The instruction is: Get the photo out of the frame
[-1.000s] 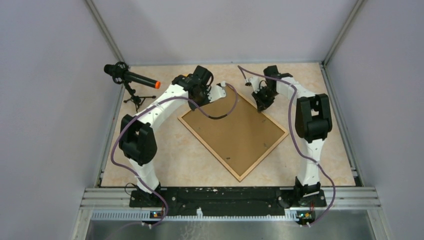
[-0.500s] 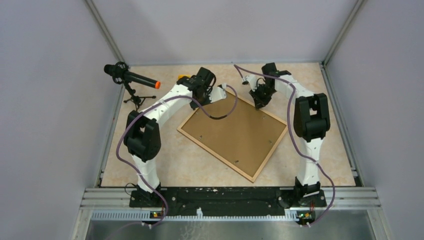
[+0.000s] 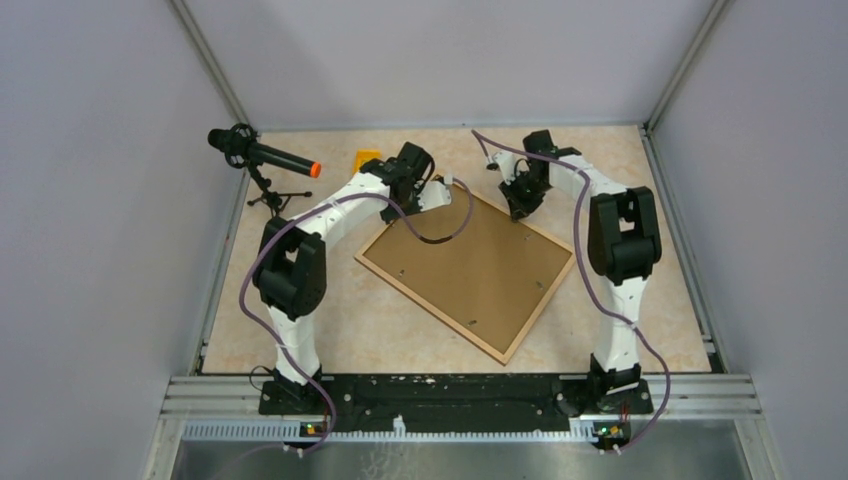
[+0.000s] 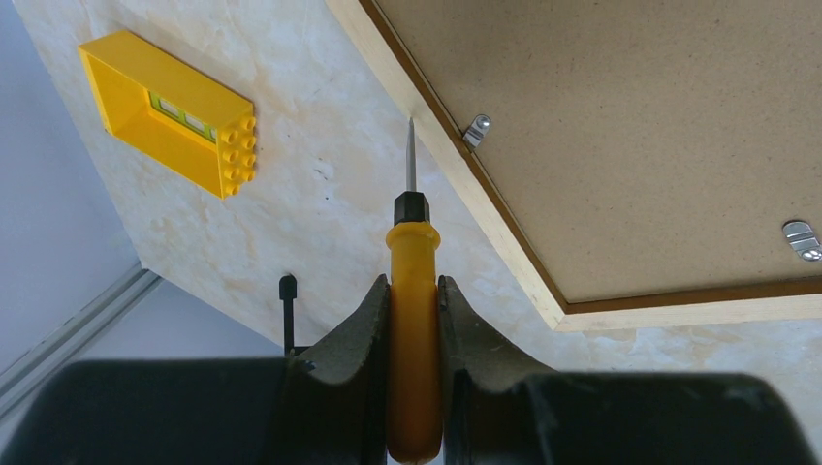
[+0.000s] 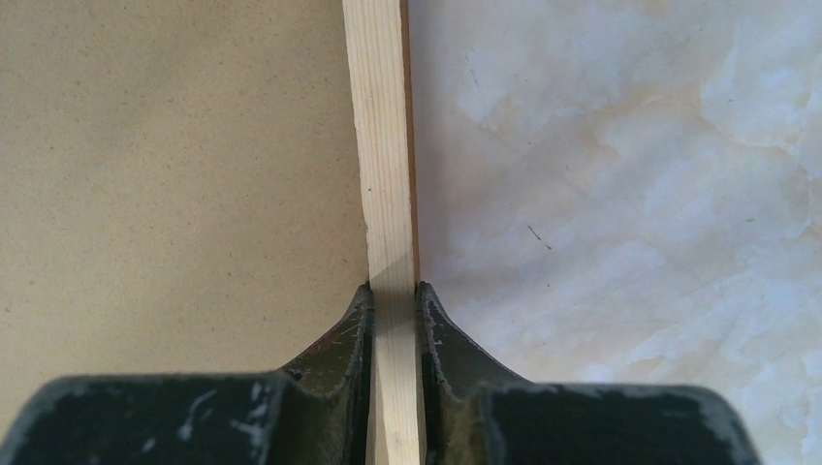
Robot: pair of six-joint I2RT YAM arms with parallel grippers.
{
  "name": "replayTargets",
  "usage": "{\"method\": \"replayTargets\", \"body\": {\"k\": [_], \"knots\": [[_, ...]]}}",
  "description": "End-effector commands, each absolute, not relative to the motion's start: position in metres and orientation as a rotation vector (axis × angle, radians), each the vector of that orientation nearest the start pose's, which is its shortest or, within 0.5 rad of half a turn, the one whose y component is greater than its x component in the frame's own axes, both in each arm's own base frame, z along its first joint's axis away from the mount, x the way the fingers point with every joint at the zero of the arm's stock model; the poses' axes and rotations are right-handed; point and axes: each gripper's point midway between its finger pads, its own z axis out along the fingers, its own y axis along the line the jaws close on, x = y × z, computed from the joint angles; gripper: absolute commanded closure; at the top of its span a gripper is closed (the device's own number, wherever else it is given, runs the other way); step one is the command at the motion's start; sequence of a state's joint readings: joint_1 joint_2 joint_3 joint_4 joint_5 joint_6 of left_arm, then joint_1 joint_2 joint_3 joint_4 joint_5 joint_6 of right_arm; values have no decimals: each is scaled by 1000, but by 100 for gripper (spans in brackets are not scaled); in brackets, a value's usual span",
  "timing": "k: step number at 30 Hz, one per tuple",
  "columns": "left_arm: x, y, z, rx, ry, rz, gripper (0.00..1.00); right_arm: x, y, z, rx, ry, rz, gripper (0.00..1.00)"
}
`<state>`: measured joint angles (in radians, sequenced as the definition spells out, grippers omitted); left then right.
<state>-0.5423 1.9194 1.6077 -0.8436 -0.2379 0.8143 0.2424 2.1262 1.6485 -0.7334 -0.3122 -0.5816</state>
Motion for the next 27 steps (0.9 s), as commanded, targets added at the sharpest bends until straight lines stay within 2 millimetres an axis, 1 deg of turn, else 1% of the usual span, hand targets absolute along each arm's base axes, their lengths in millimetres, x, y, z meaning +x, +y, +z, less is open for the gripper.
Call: {"method": "replayTargets", "body": {"k": [1,13,19,22,27], "knots": [[413,-167,116,1654,2141,415,100,454,144,43,-1090,2402,272,88],[401,-182,118,1705,2111,363,100,452,143,39,-1086,2412,274,86],[399,-174,106,1713,2144,411,100,451,143,36,-1088,2417,274,86],[399,-172,106,1713,2132,425,100,451,143,36,-1086,2417,275,86],[393,-164,105,1734,2137,454,100,452,143,35,-1084,2420,271,86]]}}
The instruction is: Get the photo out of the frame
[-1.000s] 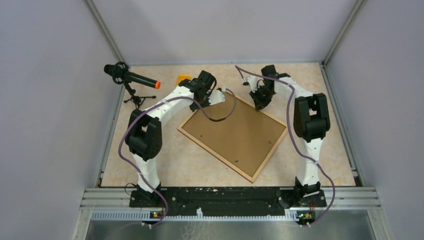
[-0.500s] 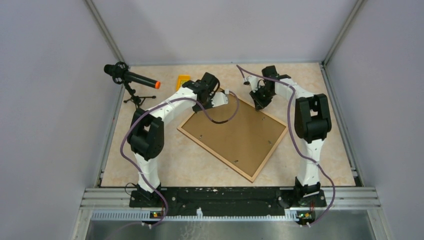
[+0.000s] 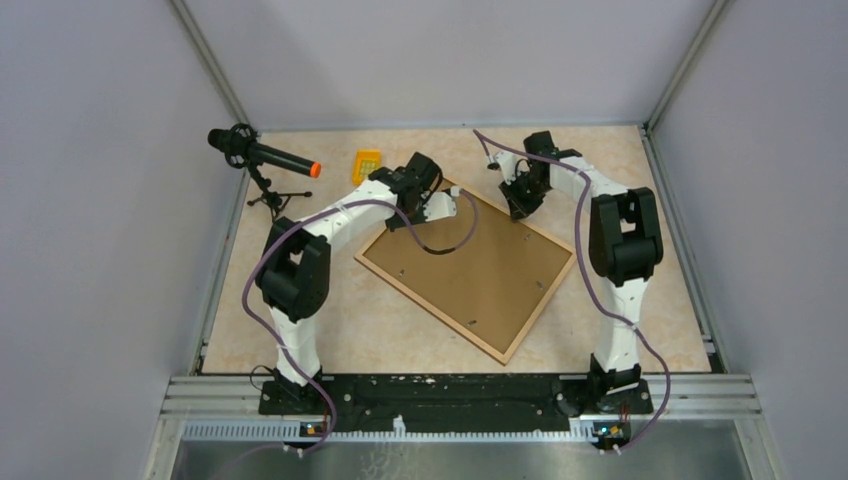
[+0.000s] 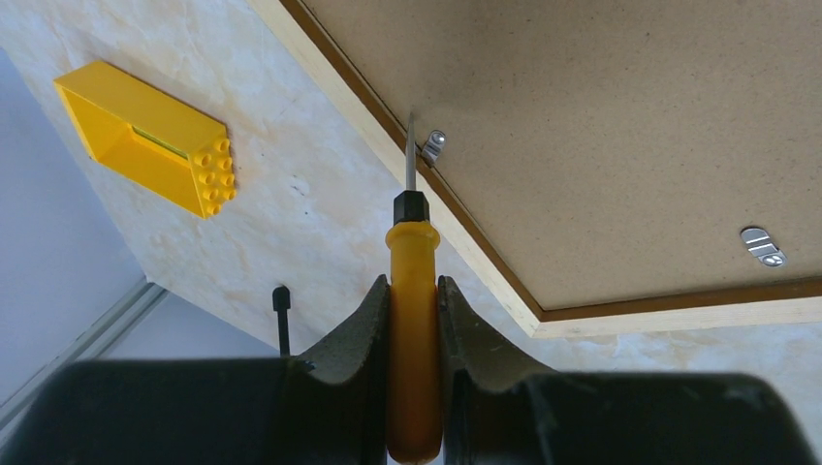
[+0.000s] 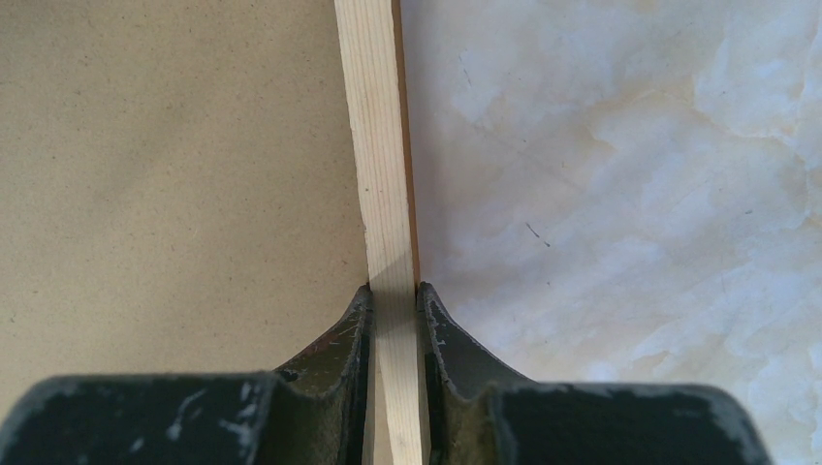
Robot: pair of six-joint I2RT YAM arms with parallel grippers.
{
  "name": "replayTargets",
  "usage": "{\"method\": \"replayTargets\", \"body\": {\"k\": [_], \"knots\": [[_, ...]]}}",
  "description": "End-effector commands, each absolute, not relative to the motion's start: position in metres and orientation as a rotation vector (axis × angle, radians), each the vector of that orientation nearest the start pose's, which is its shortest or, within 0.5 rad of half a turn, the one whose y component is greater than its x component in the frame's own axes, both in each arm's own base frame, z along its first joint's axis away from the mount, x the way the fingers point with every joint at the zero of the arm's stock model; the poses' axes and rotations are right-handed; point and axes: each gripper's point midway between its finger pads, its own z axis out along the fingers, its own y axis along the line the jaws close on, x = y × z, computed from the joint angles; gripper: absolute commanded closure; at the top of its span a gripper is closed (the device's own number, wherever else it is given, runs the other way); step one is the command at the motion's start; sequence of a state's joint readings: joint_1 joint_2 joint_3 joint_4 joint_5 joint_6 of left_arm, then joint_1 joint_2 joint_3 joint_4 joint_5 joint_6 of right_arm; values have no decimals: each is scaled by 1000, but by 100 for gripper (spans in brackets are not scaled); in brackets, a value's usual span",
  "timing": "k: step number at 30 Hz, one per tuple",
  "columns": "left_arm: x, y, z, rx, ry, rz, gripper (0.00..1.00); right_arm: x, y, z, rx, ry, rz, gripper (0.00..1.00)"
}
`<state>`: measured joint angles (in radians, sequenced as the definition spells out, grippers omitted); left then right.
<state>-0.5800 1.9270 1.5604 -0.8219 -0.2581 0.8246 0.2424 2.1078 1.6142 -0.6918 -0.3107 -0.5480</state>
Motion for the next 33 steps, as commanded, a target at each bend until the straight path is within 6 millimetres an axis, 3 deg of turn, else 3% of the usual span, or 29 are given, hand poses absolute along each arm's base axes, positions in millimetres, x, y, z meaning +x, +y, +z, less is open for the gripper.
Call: {"method": "replayTargets", "body": {"k": [1,13,18,33], "knots": [[392,-162,105,1735,2139,457,100,452,142,34,-1082,2421,269,86],[372,-151,110,1775,2155,446,100,453,141,32,-1077,2429,262,87],[359,-146,99,1818,2190,424,100,453,141,30,-1074,2433,258,88],[350,-165,91,1836,2188,329,100,453,141,30,-1070,2436,257,89]]}}
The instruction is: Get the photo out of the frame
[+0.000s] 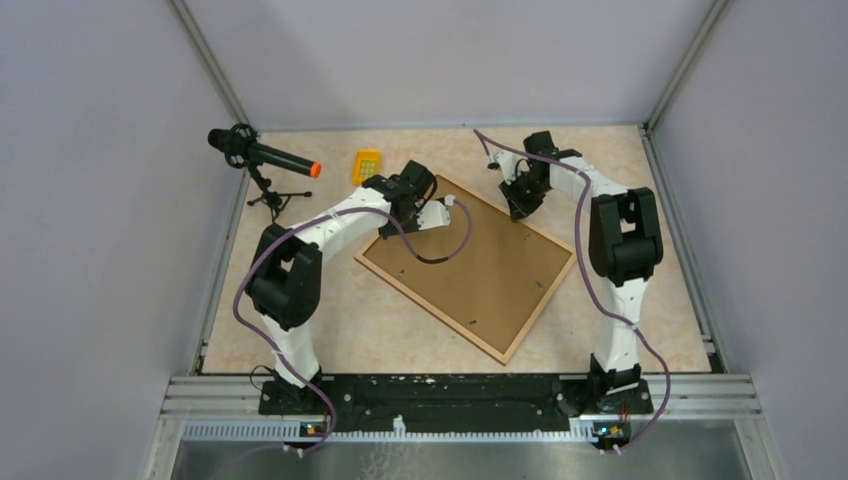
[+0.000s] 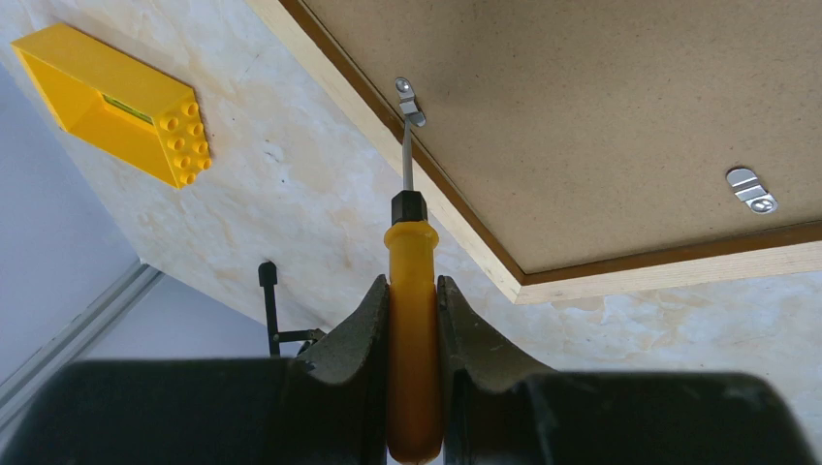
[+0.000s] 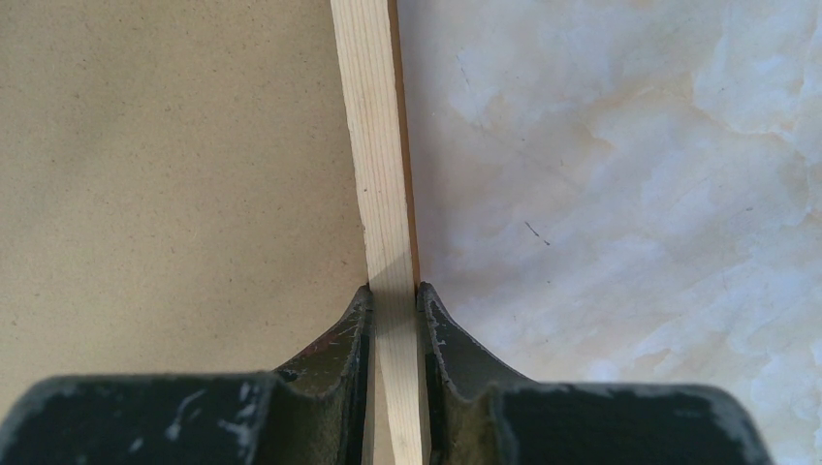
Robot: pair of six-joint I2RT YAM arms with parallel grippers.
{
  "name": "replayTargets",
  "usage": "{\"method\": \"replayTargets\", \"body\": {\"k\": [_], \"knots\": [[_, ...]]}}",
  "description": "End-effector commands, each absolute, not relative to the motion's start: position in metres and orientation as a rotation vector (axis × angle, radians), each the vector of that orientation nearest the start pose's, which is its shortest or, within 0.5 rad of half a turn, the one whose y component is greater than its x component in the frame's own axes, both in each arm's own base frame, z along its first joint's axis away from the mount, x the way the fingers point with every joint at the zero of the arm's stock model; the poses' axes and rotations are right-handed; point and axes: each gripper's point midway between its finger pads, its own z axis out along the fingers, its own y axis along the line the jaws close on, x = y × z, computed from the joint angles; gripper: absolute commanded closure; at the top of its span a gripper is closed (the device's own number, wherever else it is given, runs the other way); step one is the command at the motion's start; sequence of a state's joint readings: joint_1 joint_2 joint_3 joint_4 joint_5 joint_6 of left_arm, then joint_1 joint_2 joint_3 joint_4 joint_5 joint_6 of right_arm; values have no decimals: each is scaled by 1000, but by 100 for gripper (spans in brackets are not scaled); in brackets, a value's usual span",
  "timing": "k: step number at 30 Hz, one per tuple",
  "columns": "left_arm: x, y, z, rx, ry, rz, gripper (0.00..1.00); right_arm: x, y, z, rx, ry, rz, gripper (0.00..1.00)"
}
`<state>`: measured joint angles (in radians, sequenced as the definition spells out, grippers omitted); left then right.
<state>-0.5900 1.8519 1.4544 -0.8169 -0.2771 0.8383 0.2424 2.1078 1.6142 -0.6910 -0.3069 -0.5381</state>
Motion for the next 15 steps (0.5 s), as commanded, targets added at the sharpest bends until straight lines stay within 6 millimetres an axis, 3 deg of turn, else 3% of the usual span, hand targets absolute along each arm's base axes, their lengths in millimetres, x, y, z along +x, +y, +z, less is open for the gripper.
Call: {"method": "replayTargets", "body": {"k": [1,9,15], "knots": [[349,-168,91,1842,2183,320,100,453,141,29,-1070,2437,257,89],[341,-183,91,1876,2155,295,100,452,141,28,-1072,2439,260,89],[349,-189,90,1840,2159,306,100,452,141,29,-1070,2438,264,89]]}}
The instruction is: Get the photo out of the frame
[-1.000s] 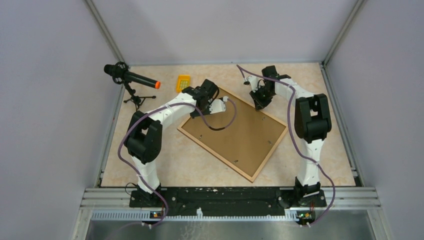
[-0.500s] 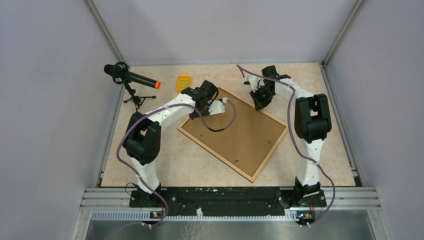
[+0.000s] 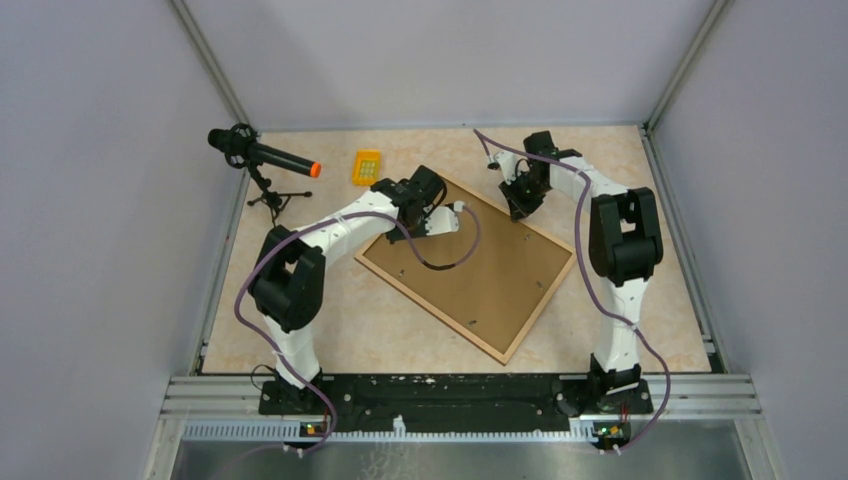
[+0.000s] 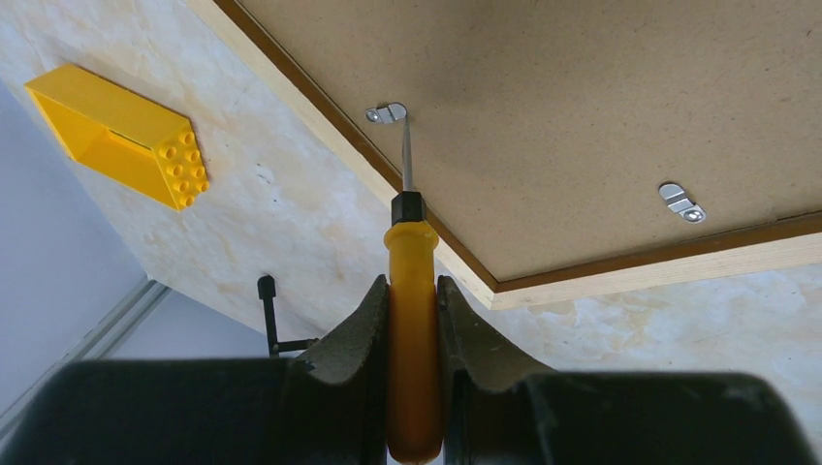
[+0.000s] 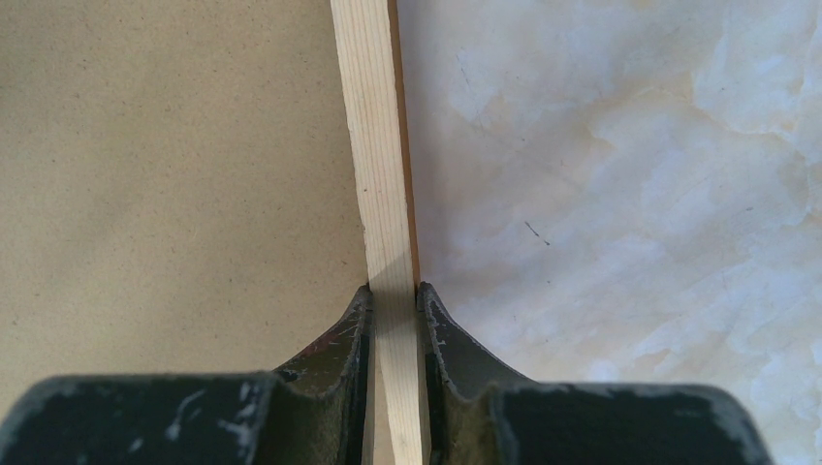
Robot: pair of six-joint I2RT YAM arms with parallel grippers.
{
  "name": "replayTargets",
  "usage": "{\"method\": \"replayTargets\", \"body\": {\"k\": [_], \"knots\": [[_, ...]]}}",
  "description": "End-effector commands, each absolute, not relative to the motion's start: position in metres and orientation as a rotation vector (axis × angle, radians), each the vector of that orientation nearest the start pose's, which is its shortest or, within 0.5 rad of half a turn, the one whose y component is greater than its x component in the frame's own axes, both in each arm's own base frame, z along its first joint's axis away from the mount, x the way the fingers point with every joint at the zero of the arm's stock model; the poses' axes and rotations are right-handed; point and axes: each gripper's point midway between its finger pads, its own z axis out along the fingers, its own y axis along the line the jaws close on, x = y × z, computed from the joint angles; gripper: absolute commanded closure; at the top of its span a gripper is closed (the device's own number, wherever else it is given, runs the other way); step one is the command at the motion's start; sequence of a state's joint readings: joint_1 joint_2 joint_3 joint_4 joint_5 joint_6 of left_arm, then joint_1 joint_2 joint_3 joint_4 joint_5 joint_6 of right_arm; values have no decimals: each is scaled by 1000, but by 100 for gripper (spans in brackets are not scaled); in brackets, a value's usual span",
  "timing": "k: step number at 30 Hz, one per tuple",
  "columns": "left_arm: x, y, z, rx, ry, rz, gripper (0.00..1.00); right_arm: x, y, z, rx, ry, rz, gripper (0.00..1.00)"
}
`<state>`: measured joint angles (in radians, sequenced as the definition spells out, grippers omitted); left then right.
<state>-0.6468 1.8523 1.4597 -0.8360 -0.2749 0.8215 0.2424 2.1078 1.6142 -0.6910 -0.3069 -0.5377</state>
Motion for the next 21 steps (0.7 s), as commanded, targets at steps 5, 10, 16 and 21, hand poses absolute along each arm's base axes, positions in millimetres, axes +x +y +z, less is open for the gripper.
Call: {"method": "replayTargets", "body": {"k": [5,10,16,21], "knots": [[358,-194,89,1788,2169,314,100,451,141,29,-1074,2440,263,89],[362,-198,87,1766,2169,304,100,451,141,30,-1072,2437,265,89],[363,-209,99,1715,2172,241,100,451,143,33,-1071,2429,275,84],[363,-228,138,1628,2139,119,100,453,149,53,-1052,2387,314,72]]}}
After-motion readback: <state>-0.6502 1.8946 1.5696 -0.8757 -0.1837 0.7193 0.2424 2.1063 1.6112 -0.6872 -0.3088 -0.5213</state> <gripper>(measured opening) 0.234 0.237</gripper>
